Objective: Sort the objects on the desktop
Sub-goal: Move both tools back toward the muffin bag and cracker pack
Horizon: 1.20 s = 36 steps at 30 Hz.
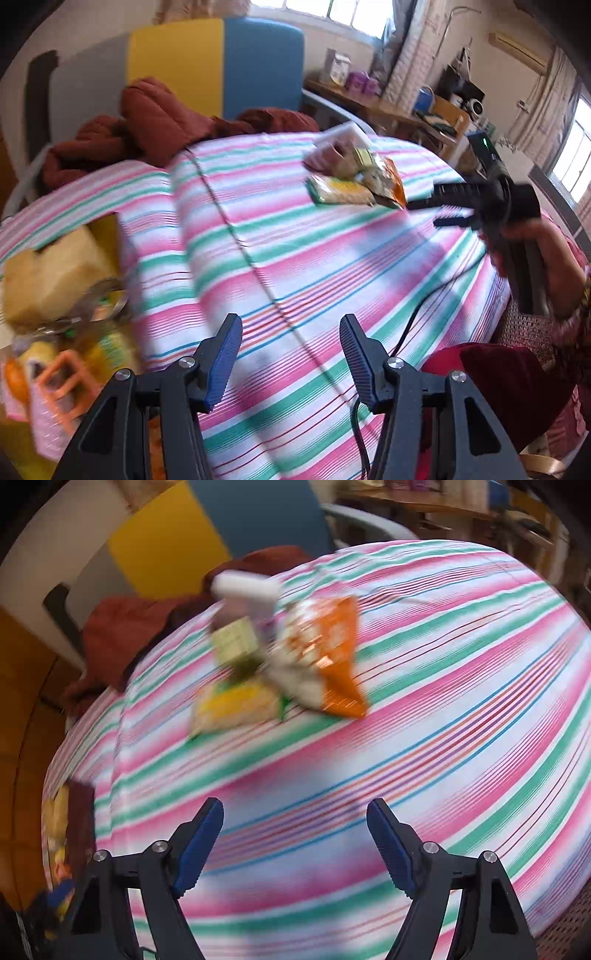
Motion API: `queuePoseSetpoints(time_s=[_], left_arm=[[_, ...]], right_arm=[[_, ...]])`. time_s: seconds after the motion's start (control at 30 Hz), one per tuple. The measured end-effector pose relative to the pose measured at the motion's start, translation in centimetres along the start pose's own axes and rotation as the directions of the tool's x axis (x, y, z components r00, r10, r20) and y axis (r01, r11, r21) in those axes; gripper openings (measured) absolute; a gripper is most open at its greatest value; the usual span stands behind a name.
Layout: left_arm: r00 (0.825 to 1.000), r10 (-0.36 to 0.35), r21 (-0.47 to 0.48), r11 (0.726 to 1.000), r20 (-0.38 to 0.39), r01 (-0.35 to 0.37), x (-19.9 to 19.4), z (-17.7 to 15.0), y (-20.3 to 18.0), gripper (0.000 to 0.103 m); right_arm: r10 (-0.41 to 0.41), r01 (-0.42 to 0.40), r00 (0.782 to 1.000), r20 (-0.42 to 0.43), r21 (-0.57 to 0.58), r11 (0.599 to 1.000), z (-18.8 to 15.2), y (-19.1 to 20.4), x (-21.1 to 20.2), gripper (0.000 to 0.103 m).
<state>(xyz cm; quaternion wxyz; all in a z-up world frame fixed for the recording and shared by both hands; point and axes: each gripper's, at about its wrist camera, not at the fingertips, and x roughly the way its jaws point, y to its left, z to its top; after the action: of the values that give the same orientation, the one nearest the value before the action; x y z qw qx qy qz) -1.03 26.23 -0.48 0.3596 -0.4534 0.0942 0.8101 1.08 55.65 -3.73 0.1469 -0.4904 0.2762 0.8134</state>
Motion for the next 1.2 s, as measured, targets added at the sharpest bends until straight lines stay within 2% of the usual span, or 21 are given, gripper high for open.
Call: queuePoseSetpoints(time_s=[0.13, 0.33, 0.47, 0.57, 0.63, 0.7, 0.9, 1.07, 1.17, 1.2], left_arm=[[0.999, -0.016, -0.018, 1.000, -0.043, 0.015, 2.3, 0.6, -0.9, 0.056], [0.997, -0.012, -0.024, 1.000, -0.075, 0.011, 4.1, 1.0, -1.2, 0.056], [0.996, -0.001, -0.019, 1.000, -0.091, -0.001, 5.2, 1.8, -1.5, 0.056], [0.995, 0.001, 0.002, 1.000, -0.098, -0.001, 6.1, 2.7, -2.0, 0.056], [0.995, 0.005, 0.018, 1.000, -0.095, -0.003, 6.7, 3.5, -2.4, 0.056], [0.996, -0.009, 0.026, 1.000, -0.088, 0.011, 7.5, 4.6, -2.8, 0.056], [0.997, 0.003, 0.041, 0.999, -0.080, 0.000, 10.4, 8.2, -3.5, 0.056], [0.994, -0.054, 0.042, 0.997, -0.095, 0.058, 13.5, 11.8, -3.9, 0.056], [0.996, -0.049, 0.154, 0.986, -0.071, 0.059, 15.3, 14.2, -5.4, 0.056], [0.997, -0.038, 0.221, 0.974, -0.074, 0.053, 16.1, 15.0, -6.2, 0.056]], right_arm=[[-0.006, 0.002, 0.998, 0.056, 0.062, 0.998, 2.9, -2.5, 0.2, 0.081], [0.008, -0.013, 0.995, 0.101, 0.052, 0.999, 6.8, -2.5, 1.7, 0.081], [0.064, -0.068, 0.994, 0.091, 0.042, 0.997, 8.8, -2.1, 3.3, 0.081], [0.058, -0.060, 0.997, 0.060, 0.030, 0.998, 9.6, -1.6, 5.0, 0.078], [0.053, -0.054, 0.998, 0.024, 0.003, 0.999, 9.6, -1.7, 6.0, 0.062], [0.054, -0.054, 0.998, 0.010, -0.003, 0.999, 9.4, -1.9, 6.0, 0.058], [0.032, -0.031, 0.998, -0.049, 0.017, 0.999, 7.9, -3.4, 4.4, 0.057], [-0.047, 0.044, 0.997, -0.066, -0.052, 0.998, 5.0, -4.0, 2.4, 0.057], [-0.024, 0.024, 0.997, -0.071, -0.004, 1.000, 4.0, -5.0, 1.9, 0.057], [-0.017, 0.018, 0.997, -0.071, 0.005, 1.000, 4.0, -5.2, 1.8, 0.057]])
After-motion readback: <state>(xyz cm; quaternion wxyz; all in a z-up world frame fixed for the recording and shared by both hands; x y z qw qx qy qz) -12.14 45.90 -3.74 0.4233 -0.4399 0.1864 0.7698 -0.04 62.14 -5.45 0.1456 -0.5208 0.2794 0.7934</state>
